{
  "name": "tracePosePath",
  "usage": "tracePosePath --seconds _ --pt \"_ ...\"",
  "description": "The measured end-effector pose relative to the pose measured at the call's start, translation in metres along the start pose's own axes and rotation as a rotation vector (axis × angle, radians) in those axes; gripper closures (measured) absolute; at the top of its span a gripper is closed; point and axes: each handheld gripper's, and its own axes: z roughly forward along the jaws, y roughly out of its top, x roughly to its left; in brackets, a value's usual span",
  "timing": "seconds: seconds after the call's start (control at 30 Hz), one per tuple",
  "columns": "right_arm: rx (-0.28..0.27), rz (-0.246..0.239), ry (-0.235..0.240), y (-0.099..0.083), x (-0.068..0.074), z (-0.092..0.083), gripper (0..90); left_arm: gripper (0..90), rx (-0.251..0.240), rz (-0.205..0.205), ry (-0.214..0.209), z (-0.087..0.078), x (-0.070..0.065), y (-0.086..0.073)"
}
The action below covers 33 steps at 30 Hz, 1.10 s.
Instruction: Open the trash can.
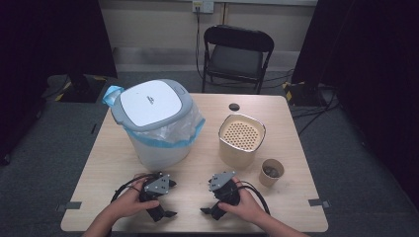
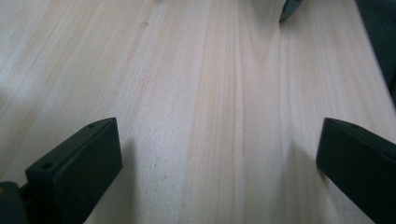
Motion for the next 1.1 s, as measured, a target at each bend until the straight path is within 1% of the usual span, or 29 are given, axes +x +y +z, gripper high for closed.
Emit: tracePosePath --seconds 0.03,0.07,0.1,0.13,0.17,0.23,0.27,0.3,0.33,0.37,0.4,0.43,0.47,0.5,0.53,0.57,0.6,0.63,0.67,0.8,0.83,0.97,1.03,1.07,1.1 --pt "0.000 0.000 0.000 0.000 0.000 0.000 0.0 0.0 0.000 -0.002 0.000 0.000 0.000 0.000" --pt "0.000 0.000 0.000 0.000 0.000 0.000 0.0 0.0 0.010 0.016 -0.001 -0.001 0.001 0.000" --pt "0.000 0.000 0.001 0.000 0.000 0.000 0.0 0.0 0.000 0.003 0.000 0.000 0.000 0.000" --pt "0.003 0.001 0.004 0.000 0.000 0.000 0.0 0.0 0.001 0.002 0.000 0.000 0.000 0.000" --pt "0.012 -0.001 0.004 0.001 -0.001 -0.001 0.0 0.0 0.007 0.010 0.000 0.000 0.001 0.000" --pt "0.025 -0.011 0.013 0.002 -0.002 -0.002 0.9 0.0 0.000 -0.002 0.001 0.000 0.000 0.000" --pt "0.027 -0.011 0.015 0.002 -0.002 -0.002 2.6 0.0 0.002 0.002 0.001 0.000 0.000 0.000" --pt "0.030 -0.010 0.017 0.002 -0.003 -0.004 5.8 0.0 0.001 0.002 0.001 0.000 0.000 0.000" --pt "0.034 -0.007 0.023 0.003 -0.004 -0.005 11.5 0.0 0.001 0.001 0.002 0.000 0.000 0.000" --pt "0.029 0.003 0.050 0.005 -0.007 -0.009 21.7 0.0 0.001 0.002 0.002 0.000 0.000 0.000" --pt "0.027 0.007 0.070 0.006 -0.009 -0.012 22.0 0.0 0.000 0.004 0.002 0.000 0.000 0.000" --pt "0.027 0.020 0.073 0.008 -0.010 -0.014 15.7 0.0 0.001 0.003 0.003 0.000 0.000 0.000" --pt "0.036 0.028 0.065 0.010 -0.012 -0.017 13.8 0.0 0.002 0.002 0.002 0.000 0.000 0.000" --pt "0.044 0.025 0.067 0.012 -0.013 -0.020 18.6 0.0 0.001 0.002 0.002 0.000 0.000 0.000" --pt "0.049 0.027 0.075 0.014 -0.015 -0.023 20.5 0.0 0.001 0.002 0.003 0.000 0.000 0.000" --pt "0.054 0.028 0.090 0.017 -0.017 -0.027 20.6 0.0 0.001 0.002 0.003 0.000 0.000 0.000" --pt "0.060 0.025 0.092 0.020 -0.018 -0.030 20.3 0.0 -0.001 0.003 0.001 0.000 0.000 0.000" --pt "0.065 0.019 0.088 0.024 -0.019 -0.034 19.8 0.0 -0.001 -0.003 0.001 0.000 0.000 0.000" --pt "0.064 0.011 0.089 0.029 -0.020 -0.039 20.0 0.0 0.001 0.003 0.001 0.000 0.000 0.000" --pt "0.067 -0.011 0.087 0.045 -0.023 -0.052 20.3 0.0 0.001 0.001 0.002 0.000 0.000 0.000" --pt "0.068 -0.027 0.085 0.051 -0.024 -0.056 20.3 0.0 0.001 0.003 0.002 0.000 0.000 0.000" --pt "0.066 -0.054 0.089 0.068 -0.026 -0.067 20.9 0.0 0.002 0.002 0.001 0.000 0.000 0.000" --pt "0.068 -0.051 0.091 0.075 -0.029 -0.071 20.9 0.0 0.000 -0.001 0.001 0.000 0.000 0.000" --pt "0.067 -0.058 0.092 0.078 -0.031 -0.073 20.9 0.0 0.002 0.002 0.002 0.000 0.000 0.000" --pt "0.072 -0.050 0.096 0.081 -0.032 -0.075 21.0 0.0 0.007 0.010 0.001 0.000 0.001 0.000"
